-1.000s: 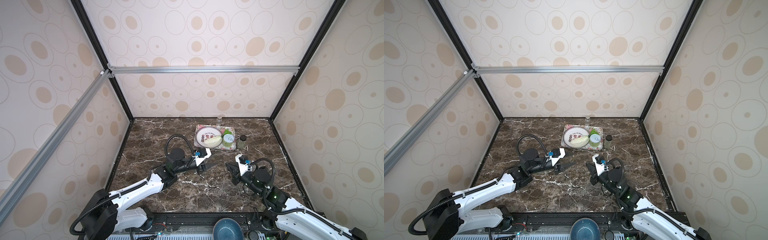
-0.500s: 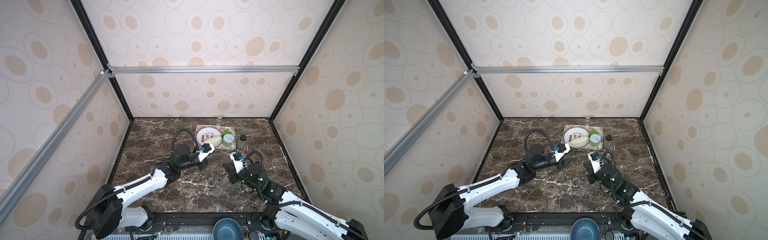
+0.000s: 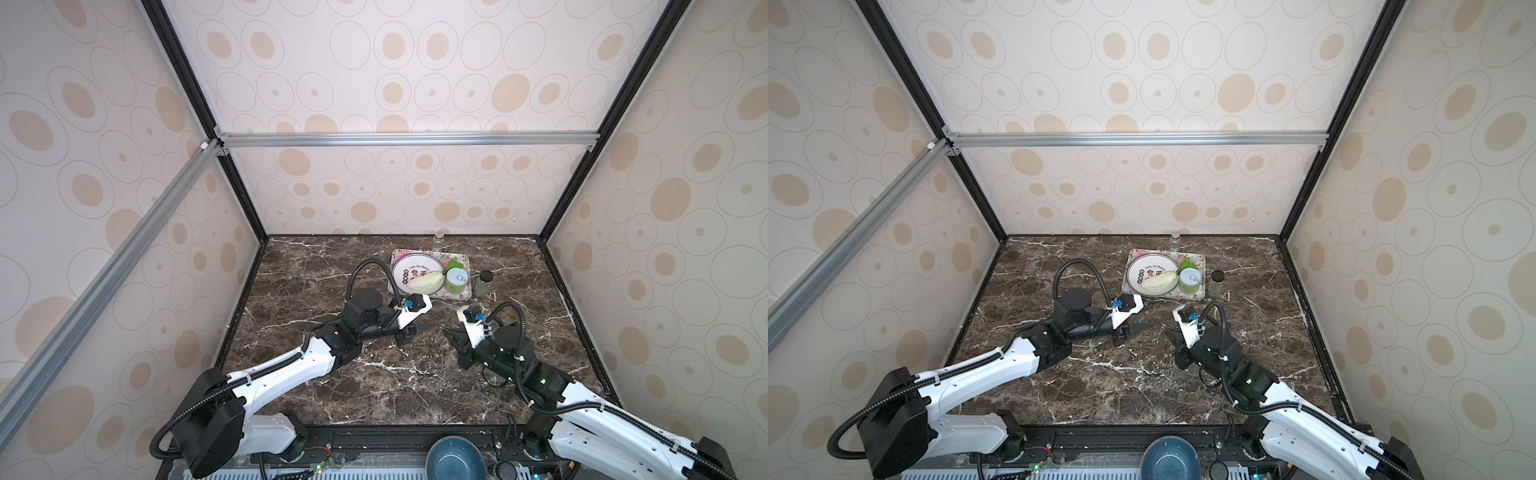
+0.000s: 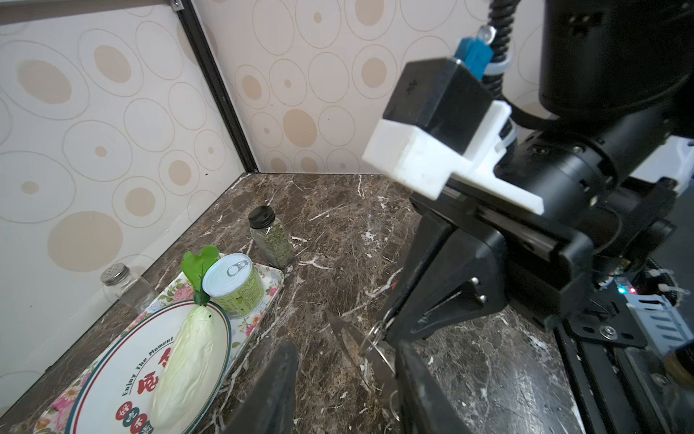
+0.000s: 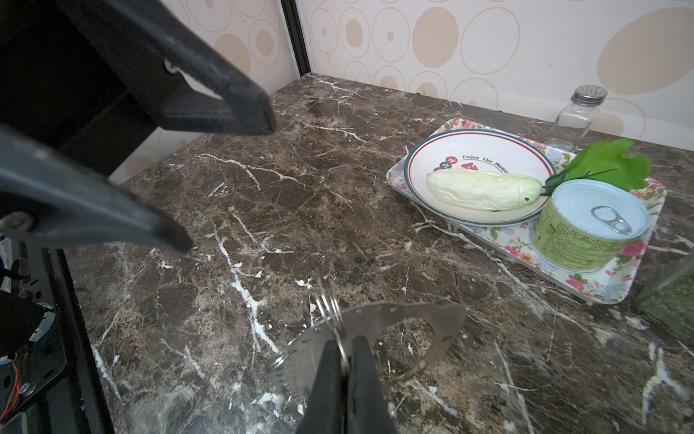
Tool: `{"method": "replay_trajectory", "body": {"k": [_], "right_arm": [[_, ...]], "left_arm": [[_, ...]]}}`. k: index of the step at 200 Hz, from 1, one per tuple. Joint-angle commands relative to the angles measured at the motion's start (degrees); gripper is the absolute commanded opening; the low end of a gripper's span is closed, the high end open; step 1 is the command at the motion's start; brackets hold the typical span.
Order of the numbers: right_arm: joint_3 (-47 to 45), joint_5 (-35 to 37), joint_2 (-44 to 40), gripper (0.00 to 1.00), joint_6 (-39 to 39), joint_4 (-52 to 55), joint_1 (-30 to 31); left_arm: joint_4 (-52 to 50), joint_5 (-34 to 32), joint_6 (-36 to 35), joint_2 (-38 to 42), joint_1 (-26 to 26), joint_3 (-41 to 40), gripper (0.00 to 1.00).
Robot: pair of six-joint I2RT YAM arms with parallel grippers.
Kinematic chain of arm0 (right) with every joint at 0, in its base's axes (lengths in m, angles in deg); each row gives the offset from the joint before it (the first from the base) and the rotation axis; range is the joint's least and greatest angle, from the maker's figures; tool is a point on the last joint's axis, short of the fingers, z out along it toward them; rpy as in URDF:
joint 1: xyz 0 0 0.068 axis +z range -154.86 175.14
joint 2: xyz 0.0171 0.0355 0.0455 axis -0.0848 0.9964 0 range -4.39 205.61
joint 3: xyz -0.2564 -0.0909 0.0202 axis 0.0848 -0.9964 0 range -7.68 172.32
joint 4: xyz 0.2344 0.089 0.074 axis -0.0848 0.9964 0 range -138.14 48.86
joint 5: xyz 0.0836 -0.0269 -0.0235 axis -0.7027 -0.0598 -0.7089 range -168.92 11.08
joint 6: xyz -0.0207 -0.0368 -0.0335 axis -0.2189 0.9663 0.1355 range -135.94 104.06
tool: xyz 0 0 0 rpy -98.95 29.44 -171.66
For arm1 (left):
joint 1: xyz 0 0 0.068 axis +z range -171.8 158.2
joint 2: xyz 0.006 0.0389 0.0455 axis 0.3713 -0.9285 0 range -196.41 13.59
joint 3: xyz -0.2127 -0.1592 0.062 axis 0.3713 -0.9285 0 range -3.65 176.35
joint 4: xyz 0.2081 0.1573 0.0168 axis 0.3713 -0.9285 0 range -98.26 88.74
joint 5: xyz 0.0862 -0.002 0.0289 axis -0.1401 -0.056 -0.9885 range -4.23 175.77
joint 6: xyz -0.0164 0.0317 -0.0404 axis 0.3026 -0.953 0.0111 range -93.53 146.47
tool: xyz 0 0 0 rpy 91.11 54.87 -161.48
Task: Attach keys to a key ring
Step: Insert the key into the keyring.
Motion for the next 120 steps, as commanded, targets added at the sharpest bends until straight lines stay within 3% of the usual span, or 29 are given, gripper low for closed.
{"method": "replay_trajectory", "body": {"k": [1,120], "right_arm": [[1.4,0.3,0.7,0.0,0.5,-1.7,0.1],[1.4,-3.8,1.1,0.0,0.9,-2.4,0.1]], "left_arm": [[-3.2,3.1,-2.8,-0.5,-0.5,3.8,0.42],[-10.1,3.0,-4.9,-6.6,-2.7,9.6,0.34]]}}
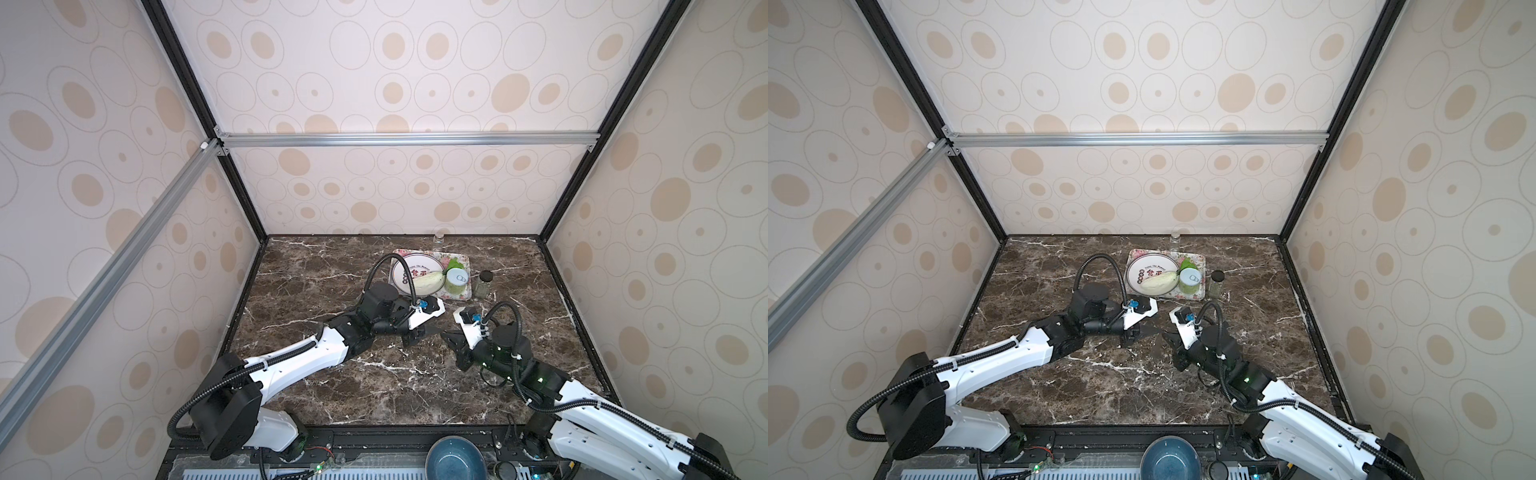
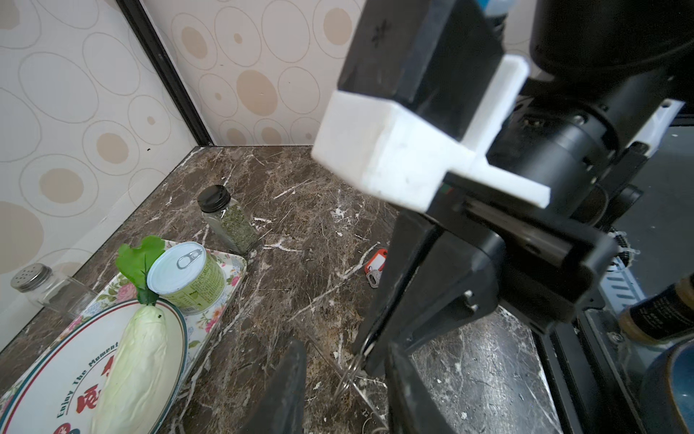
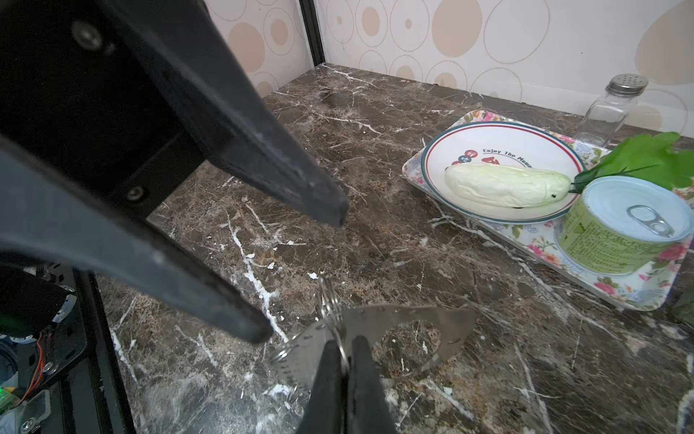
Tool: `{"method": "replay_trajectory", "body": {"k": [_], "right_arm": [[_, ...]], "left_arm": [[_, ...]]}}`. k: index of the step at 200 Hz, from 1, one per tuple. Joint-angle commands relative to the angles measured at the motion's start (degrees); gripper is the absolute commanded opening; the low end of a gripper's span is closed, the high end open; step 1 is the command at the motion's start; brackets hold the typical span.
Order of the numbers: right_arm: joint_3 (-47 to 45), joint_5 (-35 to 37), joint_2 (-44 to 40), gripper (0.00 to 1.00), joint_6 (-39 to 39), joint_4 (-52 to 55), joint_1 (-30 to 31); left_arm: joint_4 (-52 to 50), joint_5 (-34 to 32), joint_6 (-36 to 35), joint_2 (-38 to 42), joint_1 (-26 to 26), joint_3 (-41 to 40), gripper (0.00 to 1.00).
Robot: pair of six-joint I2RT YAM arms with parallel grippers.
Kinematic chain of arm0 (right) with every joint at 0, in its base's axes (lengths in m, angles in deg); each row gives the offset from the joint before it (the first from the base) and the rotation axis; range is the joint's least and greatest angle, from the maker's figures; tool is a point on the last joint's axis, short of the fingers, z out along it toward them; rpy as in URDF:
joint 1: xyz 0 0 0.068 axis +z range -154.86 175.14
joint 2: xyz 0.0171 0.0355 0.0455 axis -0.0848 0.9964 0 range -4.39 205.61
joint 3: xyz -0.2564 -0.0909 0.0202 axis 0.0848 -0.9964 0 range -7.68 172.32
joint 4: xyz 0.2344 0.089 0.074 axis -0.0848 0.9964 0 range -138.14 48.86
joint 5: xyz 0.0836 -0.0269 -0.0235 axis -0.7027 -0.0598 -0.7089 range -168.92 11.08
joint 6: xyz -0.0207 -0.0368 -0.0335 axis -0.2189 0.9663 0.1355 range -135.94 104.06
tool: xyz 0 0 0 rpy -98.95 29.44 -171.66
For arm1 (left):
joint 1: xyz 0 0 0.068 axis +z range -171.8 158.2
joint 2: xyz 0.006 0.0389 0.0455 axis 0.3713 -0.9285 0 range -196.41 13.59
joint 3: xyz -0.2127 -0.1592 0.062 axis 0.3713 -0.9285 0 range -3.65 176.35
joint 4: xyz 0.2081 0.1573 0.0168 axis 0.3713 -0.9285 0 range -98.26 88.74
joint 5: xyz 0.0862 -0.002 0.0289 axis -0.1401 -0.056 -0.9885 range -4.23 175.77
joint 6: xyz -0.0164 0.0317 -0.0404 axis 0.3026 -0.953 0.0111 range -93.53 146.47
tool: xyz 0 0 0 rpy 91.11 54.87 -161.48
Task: Attach keys to a key ring
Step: Insert the key into the keyring.
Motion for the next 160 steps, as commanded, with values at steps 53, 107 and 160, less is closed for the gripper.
{"method": "replay_trajectory", "body": {"k": [53,107,160], "right_arm": [[0.8,-0.7,-1.1,0.0,0.8,-2.7,0.1],[0.2,-2.8,-2.2,0.0,1.2,-3.4,0.0],[0.0,-2.3,-2.5,0.0,1.3,-3.5,0.1]], "left_arm": [[-2.8,-2.1,-3.4,0.5,-1.1,2.7,0.32],[-4.7,-2.9,-4.6,-0.7,-1.1,3.7,0.3],[-5.8,-0.7,-5.9,-1.1,-1.2,4.0,0.19]]}}
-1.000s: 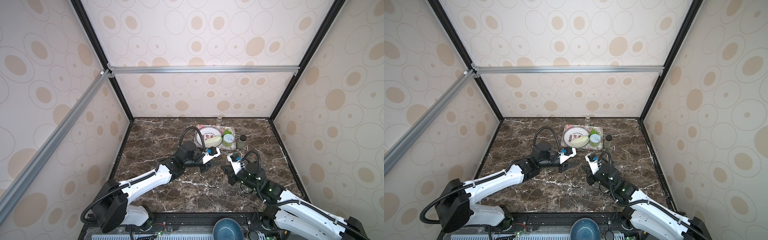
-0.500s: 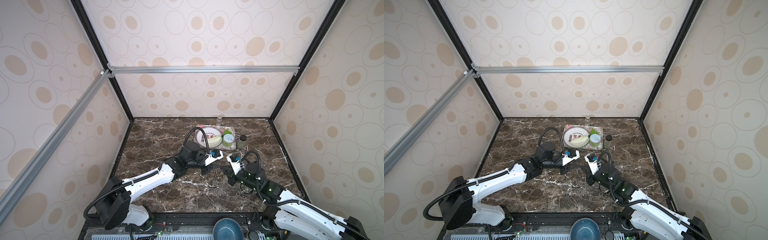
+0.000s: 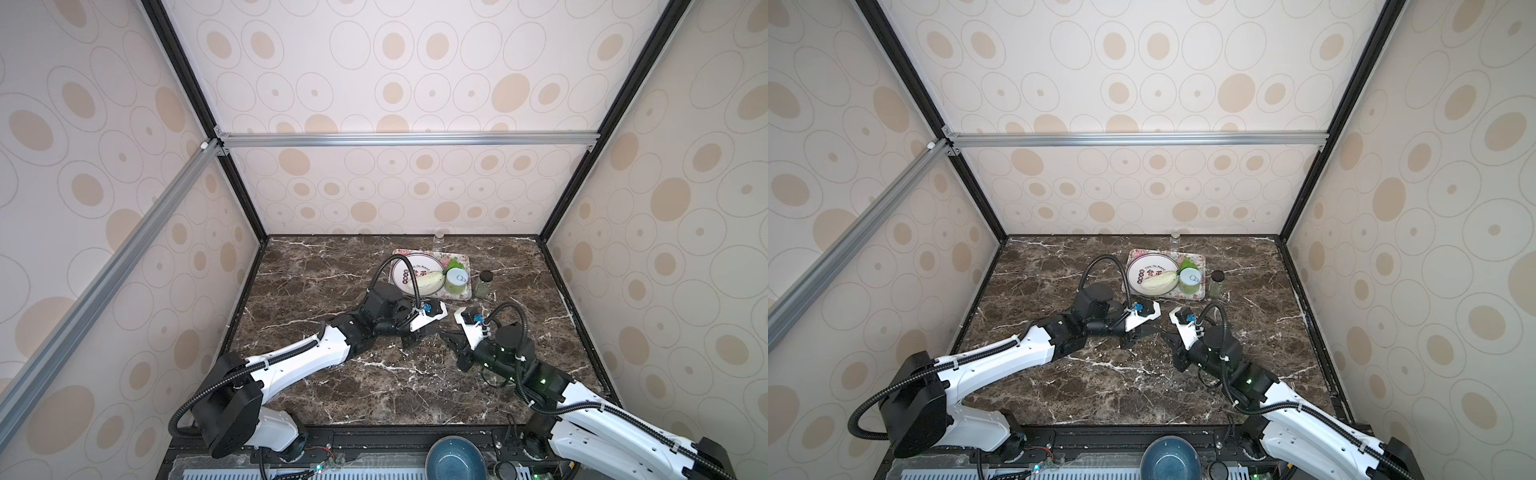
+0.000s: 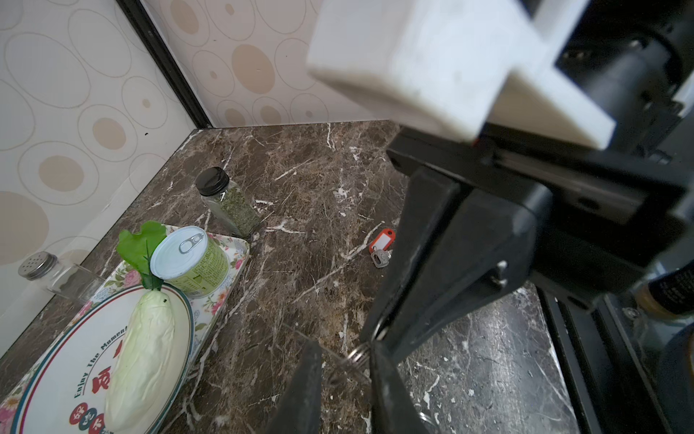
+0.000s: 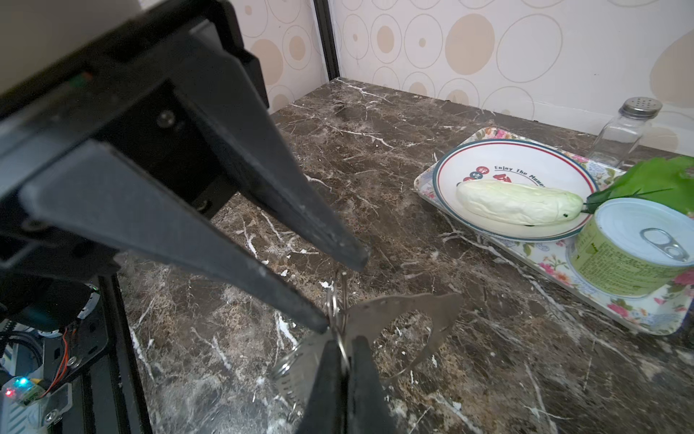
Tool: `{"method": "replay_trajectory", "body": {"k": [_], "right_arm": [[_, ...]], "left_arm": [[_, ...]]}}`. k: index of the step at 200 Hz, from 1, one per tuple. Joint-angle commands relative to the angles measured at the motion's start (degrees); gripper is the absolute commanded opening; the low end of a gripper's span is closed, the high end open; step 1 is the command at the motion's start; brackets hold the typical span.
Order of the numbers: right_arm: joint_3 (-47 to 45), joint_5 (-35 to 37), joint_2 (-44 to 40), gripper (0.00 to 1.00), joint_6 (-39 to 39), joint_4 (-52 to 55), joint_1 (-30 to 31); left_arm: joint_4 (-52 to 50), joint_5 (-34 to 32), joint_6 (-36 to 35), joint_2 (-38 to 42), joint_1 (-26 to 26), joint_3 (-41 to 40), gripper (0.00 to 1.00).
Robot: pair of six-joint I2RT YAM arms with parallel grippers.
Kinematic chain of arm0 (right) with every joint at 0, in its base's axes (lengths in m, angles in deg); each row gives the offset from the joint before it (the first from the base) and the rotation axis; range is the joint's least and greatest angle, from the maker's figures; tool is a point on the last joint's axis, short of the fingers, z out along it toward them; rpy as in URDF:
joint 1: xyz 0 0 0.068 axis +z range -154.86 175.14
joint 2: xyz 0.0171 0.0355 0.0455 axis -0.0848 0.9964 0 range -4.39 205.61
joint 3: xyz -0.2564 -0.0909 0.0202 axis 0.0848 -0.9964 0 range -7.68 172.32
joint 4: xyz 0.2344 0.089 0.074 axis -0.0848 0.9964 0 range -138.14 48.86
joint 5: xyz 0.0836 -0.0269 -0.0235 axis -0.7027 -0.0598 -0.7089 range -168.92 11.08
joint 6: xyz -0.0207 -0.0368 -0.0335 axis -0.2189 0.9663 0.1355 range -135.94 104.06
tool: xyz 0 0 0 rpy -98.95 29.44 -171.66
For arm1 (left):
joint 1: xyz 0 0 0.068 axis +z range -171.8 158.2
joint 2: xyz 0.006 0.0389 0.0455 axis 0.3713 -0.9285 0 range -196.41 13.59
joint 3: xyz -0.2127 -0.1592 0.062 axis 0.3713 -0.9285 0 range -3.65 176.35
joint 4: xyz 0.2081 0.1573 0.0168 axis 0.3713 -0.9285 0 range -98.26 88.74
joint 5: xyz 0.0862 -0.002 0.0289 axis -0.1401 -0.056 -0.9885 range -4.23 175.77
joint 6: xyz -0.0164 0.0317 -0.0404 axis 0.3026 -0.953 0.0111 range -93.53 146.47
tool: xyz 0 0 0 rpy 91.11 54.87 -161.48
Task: Attach keys to a key ring
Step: Insert the key into the keyring.
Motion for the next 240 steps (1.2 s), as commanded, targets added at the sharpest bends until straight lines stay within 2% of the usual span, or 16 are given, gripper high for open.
{"method": "replay_trajectory", "body": {"k": [1,45,71,116,157,205,240], "right_arm": [[0.0,-0.2,-0.9,0.0,0.6,-2.6,0.1],[-0.2,0.4,-1.4,0.0,0.5,-2.7,0.1],[-0.3,1.2,-1.9,0.0,0.3,-2.6,0.1],[-0.8,2.2,-1.9,0.0,-0.1,-3.2,0.1],[-2.8,4.2,-1.3,0.0,-2.5,-7.0,0.1],[-3.0,1.8,0.8,0.0,-4.2,-8.7,-1.2],[-2.6,-1.4,1.8,0.0,-3.1,-9.2,-1.2]], "left_arm": [[-1.3,1.8,-2.2,-0.4,-0.5,2.3,0.19],[-1.5,4.3,-3.2,0.8,-0.6,1.6,0.05],[-1.5,4.4,-3.3,1.5,-0.5,1.5,0.0],[1.6,4.3,-2.6,3.6,-0.5,-0.4,0.0],[8.7,4.4,-1.4,7.7,-0.6,-4.9,0.0],[18.6,4.9,0.1,11.7,-0.5,-10.3,0.0],[24.2,5.8,2.0,11.7,-0.5,-12.3,0.0]]}}
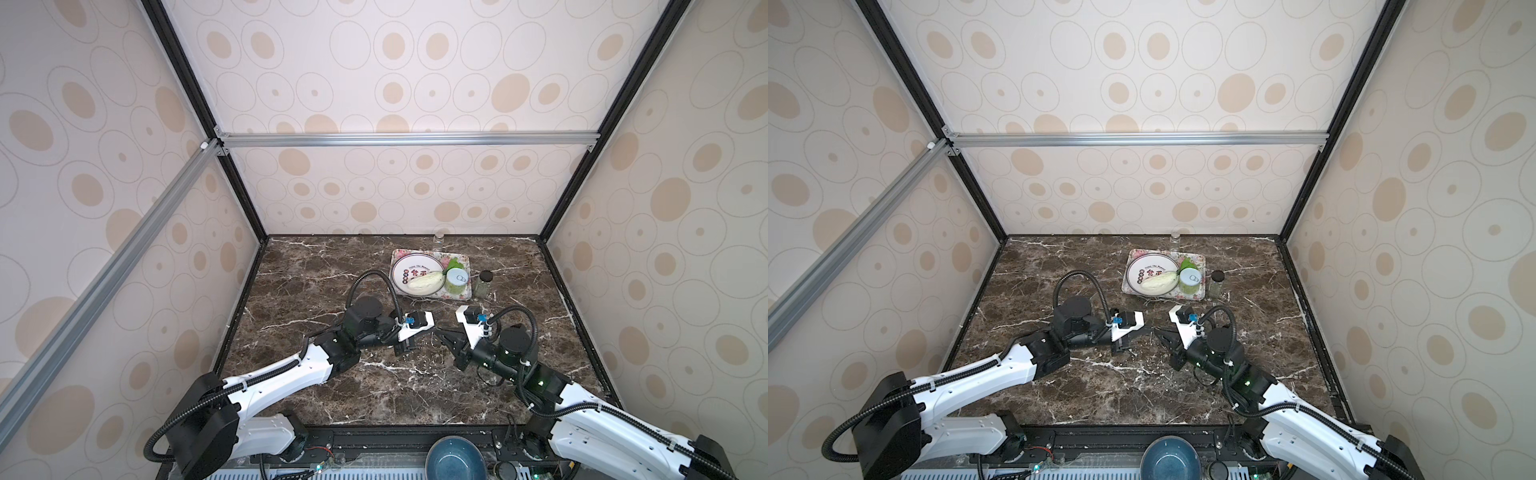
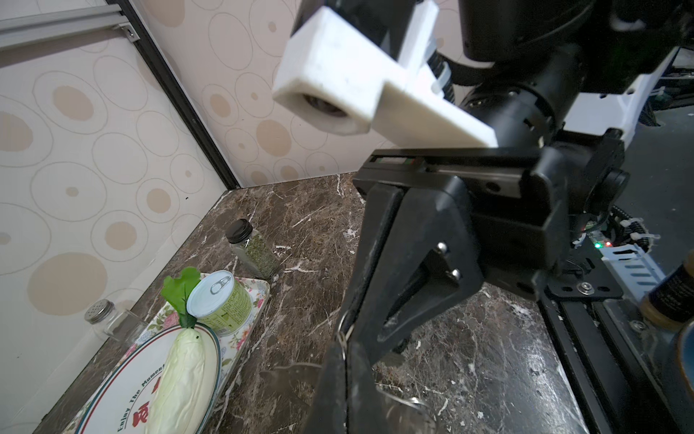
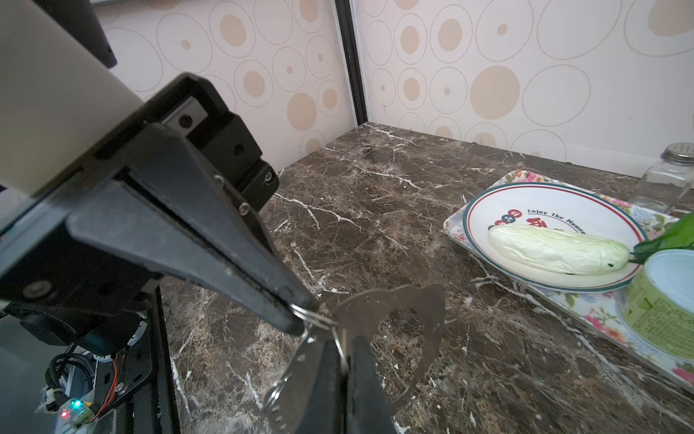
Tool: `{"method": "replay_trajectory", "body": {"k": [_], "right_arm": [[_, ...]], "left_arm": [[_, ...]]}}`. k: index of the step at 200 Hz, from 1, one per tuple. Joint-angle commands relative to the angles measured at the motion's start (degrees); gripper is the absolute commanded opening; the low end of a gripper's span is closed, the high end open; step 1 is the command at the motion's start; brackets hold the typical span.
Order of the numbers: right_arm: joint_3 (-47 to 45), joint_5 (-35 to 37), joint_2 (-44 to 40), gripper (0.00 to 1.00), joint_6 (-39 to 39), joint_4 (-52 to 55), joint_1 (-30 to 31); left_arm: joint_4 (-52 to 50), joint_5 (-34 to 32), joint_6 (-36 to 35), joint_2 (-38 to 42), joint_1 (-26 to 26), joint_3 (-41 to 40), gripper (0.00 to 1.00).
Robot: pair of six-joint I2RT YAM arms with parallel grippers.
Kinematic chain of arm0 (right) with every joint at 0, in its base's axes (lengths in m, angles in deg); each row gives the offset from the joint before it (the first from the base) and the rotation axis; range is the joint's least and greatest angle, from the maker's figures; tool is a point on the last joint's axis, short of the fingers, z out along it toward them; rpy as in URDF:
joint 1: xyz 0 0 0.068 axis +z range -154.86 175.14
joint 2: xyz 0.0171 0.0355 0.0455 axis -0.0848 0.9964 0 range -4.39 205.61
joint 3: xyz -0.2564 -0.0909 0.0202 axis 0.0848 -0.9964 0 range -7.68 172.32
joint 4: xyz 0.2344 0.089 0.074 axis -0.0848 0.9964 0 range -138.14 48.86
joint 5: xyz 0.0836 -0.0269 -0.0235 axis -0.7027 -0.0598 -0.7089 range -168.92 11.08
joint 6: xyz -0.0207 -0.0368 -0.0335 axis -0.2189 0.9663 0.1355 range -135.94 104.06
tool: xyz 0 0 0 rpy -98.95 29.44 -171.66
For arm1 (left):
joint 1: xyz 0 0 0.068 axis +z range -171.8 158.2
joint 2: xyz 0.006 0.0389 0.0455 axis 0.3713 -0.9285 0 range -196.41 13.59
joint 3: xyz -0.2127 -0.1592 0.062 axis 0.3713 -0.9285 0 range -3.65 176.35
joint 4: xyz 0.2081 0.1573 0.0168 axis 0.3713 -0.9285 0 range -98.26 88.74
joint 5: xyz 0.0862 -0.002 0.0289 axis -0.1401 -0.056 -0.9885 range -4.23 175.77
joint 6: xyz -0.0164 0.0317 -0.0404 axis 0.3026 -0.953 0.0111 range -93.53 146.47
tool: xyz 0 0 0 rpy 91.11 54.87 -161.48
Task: Attach keys to a key ring
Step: Insert the key into the keyring.
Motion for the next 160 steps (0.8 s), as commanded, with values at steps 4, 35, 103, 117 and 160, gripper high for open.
{"method": "replay_trajectory", "body": {"k": [4,35,103,117,160], "right_arm": [[-0.8,1.7,1.1,0.0,-0.4,0.6,-1.5],[-0.9,1.1,1.1,0.0,-0.1,0.3,-1.5],[-0.4,1.5,1.6,0.0,0.0,0.9,-1.5],[-0.5,2.1,1.1,0.0,0.0,1.2,-1.5],[-0.9,3.3,-0.4,0.0,0.1,1.8,-1.5]], "left_arm": [[9.2,4.7,2.0,1.7,-0.5,0.1,0.0],[9.8,4.5,2.6,0.7,-0.5,0.4,0.0],[10.0,4.0,3.0,0.9,-0.5,0.4,0.0],[9.6,3.1,2.7,1.4,-0.5,0.2,0.0],[8.2,1.5,1.7,2.2,-0.5,-0.1,0.25]]}}
